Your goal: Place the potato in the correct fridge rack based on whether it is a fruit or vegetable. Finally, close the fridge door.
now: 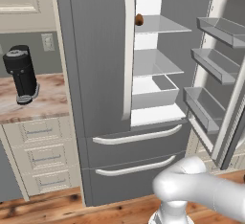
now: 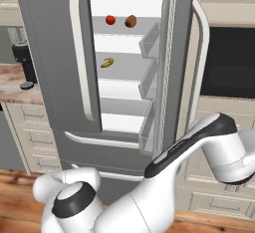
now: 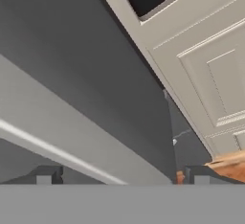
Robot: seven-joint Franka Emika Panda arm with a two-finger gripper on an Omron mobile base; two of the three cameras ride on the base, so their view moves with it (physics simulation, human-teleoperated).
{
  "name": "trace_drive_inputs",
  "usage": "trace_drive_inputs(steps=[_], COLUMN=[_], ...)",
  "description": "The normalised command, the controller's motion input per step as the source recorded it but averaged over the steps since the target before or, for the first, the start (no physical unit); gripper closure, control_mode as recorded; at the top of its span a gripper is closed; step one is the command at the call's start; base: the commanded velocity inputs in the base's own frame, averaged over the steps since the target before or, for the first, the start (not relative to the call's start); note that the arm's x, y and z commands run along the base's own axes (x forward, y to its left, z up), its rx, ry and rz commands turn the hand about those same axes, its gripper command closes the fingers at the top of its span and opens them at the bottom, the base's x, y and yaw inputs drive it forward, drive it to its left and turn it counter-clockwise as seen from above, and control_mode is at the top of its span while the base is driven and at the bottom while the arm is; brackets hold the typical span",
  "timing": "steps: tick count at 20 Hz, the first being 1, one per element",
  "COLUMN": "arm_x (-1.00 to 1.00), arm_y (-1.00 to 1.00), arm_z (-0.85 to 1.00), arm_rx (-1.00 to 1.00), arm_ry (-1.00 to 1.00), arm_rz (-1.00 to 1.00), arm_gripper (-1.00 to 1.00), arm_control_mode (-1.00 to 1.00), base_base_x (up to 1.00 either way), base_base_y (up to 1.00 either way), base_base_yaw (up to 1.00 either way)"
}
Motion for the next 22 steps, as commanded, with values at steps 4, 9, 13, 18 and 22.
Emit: trace_drive_inputs(steps=[4,9,13,18,22], arm_x=[0.31,0.20,0.03,0.00,0.00], arm_y=[0.08,0.12,0.28,0.80,1.00], arm_z=[-0.07,-0.04,0.00,0.00,0.00], arm_rx=[0.00,0.00,0.00,0.00,0.00], arm_ry=[0.00,0.00,0.00,-0.02,-0.05], arm_rz=[0.00,0.00,0.00,0.00,0.00], arm_gripper=[-1.00,-1.00,-1.00,-1.00,-1.00], arm_control_mode=[-1.00,-1.00,-1.00,-1.00,-1.00], base_base_x=[0.00,0.00,0.00,0.00,0.00], base_base_y=[0.00,0.00,0.00,0.00,0.00], base_base_yaw=[0.00,0.00,0.00,0.00,0.00])
